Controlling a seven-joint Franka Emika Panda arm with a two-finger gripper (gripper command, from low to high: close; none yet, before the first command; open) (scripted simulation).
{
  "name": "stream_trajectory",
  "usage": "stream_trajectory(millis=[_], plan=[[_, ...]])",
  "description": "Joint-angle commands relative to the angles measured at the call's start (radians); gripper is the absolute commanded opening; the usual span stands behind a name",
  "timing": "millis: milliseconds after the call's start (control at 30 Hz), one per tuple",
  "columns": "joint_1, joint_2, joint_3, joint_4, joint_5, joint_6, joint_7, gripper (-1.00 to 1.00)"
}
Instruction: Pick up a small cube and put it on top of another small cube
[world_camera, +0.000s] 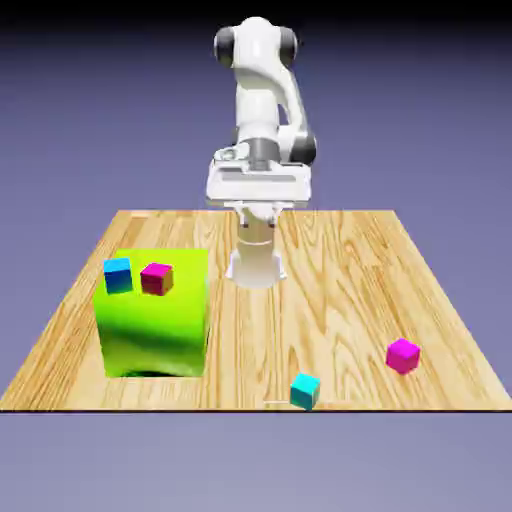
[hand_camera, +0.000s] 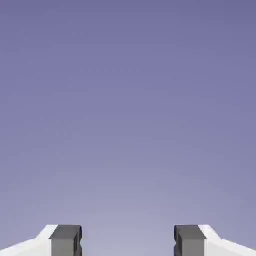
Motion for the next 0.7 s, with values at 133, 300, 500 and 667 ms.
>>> stream_trajectory(millis=[133, 300, 500, 667], plan=[[-0.001, 0.181, 0.061, 0.152, -0.096, -0.185, -0.034, 0.00], [-0.001, 0.362, 0.122, 0.304, -0.192, -0.370, -0.068, 0.00], [-0.002, 0.580, 0.195, 0.487, -0.308, -0.592, -0.109, 0.00], [-0.002, 0.761, 0.256, 0.639, -0.404, -0.777, -0.143, 0.00]])
